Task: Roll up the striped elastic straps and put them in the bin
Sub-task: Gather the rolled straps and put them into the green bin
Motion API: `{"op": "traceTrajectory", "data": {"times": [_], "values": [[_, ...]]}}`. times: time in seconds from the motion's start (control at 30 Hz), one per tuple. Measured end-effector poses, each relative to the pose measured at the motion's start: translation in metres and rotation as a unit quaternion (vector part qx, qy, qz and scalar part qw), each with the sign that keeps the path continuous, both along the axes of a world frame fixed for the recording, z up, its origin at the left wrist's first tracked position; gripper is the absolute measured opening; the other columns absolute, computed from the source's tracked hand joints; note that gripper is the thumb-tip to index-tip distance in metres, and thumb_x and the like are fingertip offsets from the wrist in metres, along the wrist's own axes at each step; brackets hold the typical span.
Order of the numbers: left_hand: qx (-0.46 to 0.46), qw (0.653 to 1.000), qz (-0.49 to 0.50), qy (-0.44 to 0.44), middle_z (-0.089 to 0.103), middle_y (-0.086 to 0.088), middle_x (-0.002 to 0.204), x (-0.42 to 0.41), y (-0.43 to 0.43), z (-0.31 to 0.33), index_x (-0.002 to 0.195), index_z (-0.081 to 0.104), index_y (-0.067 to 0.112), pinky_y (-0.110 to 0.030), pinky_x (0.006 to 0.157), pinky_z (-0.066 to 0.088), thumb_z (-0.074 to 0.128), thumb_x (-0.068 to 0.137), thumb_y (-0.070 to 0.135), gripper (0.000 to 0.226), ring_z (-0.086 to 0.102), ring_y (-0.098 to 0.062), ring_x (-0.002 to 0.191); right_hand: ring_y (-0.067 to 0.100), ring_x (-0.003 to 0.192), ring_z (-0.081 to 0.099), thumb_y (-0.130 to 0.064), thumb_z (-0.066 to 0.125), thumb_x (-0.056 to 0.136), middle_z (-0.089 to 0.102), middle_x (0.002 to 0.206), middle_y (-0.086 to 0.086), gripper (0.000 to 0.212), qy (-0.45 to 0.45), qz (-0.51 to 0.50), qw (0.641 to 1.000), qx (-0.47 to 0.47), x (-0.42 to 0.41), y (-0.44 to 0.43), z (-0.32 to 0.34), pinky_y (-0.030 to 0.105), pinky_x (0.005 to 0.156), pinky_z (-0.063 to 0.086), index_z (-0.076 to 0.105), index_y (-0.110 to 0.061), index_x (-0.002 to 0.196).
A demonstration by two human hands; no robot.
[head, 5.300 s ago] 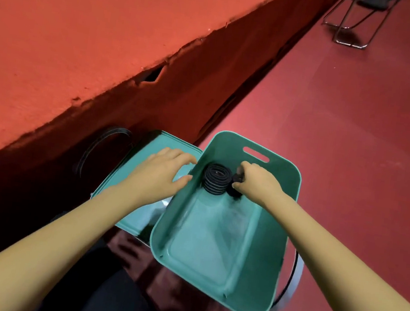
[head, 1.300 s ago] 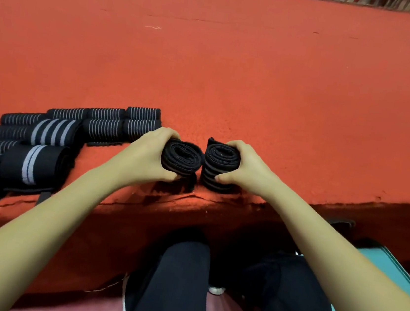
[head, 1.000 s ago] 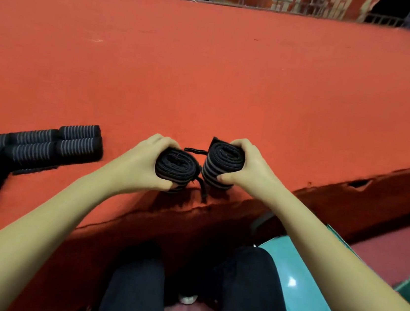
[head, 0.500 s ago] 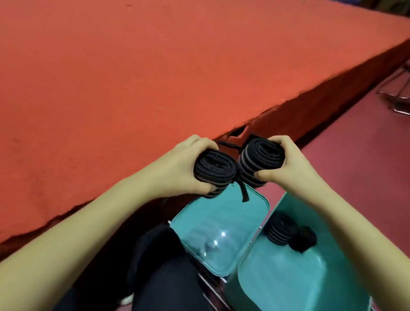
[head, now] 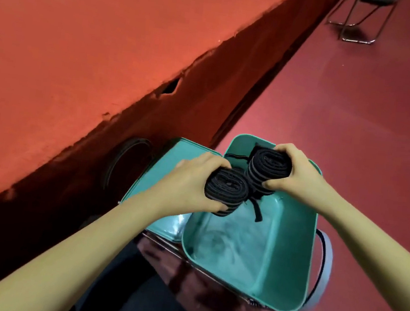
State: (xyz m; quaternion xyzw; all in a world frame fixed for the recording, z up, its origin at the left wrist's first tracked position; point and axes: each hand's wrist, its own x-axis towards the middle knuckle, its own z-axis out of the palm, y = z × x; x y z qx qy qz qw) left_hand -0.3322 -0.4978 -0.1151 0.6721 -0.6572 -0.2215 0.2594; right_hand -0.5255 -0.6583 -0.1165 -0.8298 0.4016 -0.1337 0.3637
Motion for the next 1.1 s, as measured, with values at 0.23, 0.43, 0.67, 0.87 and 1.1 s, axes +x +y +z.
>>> {"op": "traceTrajectory", "data": {"times": [0.23,0.43,0.67,0.87,1.1], "values": [[0.059,0.996,-0.036,-0.049,0.051,0.015,0.122,-0.020,-0.002,-0.039,0.124,0.049,0.029,-0.041,0.120,0.006,0.080,0.069,0.043,0.064,0.046,-0.003,0.118,0.028,0.098,0.055,-0.020,0.076,0.052,0.051,0.107,0.010,0.060,0.051,-0.003,0.997,0.050,-0.008,0.002,-0.057,0.043,0.084,0.050,0.044,-0.035,0.100],[0.079,0.992,-0.051,-0.084,0.055,0.015,0.120,-0.020,0.006,-0.064,0.124,0.050,0.033,-0.038,0.118,0.004,0.079,0.066,0.053,0.068,0.044,-0.006,0.123,0.031,0.093,0.052,-0.004,0.077,0.058,0.045,0.108,0.012,0.062,0.099,0.026,0.993,0.058,0.007,0.005,-0.098,0.031,0.073,0.045,0.047,-0.026,0.107],[0.059,0.993,-0.053,-0.085,0.057,0.014,0.111,-0.016,0.008,-0.081,0.121,0.055,0.031,-0.040,0.113,0.021,0.082,0.062,0.052,0.069,0.041,-0.007,0.110,0.038,0.099,0.052,-0.005,0.079,0.061,0.043,0.113,0.017,0.065,0.112,0.002,0.988,0.107,0.038,0.005,-0.129,0.046,0.086,0.050,0.043,-0.026,0.111],[0.041,0.996,-0.046,-0.071,0.056,0.017,0.107,-0.015,0.008,-0.085,0.120,0.055,0.031,-0.024,0.100,0.021,0.081,0.063,0.053,0.067,0.034,-0.001,0.100,0.040,0.096,0.053,-0.003,0.078,0.059,0.045,0.111,0.020,0.062,0.104,-0.009,0.988,0.115,0.053,0.011,-0.158,0.045,0.083,0.050,0.041,-0.025,0.104],[0.060,0.994,-0.048,-0.084,0.056,0.015,0.107,-0.014,0.010,-0.085,0.121,0.054,0.031,-0.025,0.101,0.022,0.081,0.064,0.051,0.066,0.038,-0.006,0.106,0.032,0.108,0.042,-0.005,0.076,0.067,0.039,0.111,0.011,0.064,0.064,-0.034,0.993,0.097,0.056,0.017,-0.181,0.040,0.096,0.041,0.045,-0.015,0.123]]}}
